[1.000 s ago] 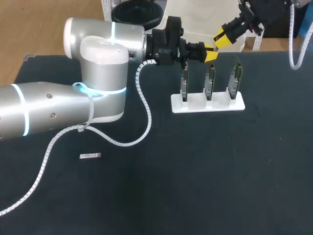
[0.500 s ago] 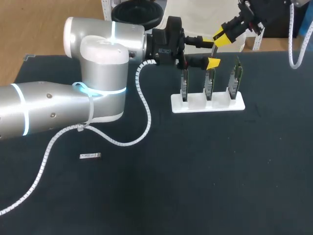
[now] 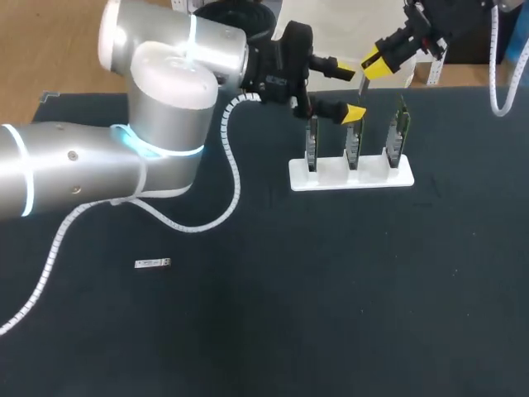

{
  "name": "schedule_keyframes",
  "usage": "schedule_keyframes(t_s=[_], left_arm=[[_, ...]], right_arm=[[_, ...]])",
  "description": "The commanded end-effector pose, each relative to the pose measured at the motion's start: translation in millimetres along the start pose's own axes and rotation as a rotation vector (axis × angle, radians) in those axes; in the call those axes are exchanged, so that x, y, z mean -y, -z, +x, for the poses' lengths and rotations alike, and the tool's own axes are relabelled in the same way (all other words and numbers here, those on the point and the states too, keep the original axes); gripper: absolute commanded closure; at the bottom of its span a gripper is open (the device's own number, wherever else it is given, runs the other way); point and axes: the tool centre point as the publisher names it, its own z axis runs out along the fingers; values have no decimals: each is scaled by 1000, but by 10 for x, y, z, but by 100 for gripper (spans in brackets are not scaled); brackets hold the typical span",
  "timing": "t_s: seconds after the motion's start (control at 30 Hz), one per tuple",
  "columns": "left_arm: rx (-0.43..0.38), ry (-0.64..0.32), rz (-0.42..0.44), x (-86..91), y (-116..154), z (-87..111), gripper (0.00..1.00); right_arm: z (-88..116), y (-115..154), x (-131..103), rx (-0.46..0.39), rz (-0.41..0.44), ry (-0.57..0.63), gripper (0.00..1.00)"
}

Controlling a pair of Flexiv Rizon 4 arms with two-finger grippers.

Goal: Pick up the optical module with the left hand, and insert it into the network port with the right hand.

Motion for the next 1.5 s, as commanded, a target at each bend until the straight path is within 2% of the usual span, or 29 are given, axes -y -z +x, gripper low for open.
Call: schedule_keyframes(t_s=[0.03,0.23,0.5,0.93,1.5], left_arm=[[-78,17,1,-2,39,-5,0],[-129,42,22,-28,26,56,0],[-264,5,-15,-11,-1,106,0],[-280,61,-27,66,8,236,0],[-300,82,-9,72,17,278,0]], right_arm=[[-1,-1,-45,-1,10,1,100],[2,0,-43,0,11,0,100],[2,2,-39,0,15,-1,100],[-2,4,-23,-4,15,1,100],[1,4,-55,-11,14,5,100]])
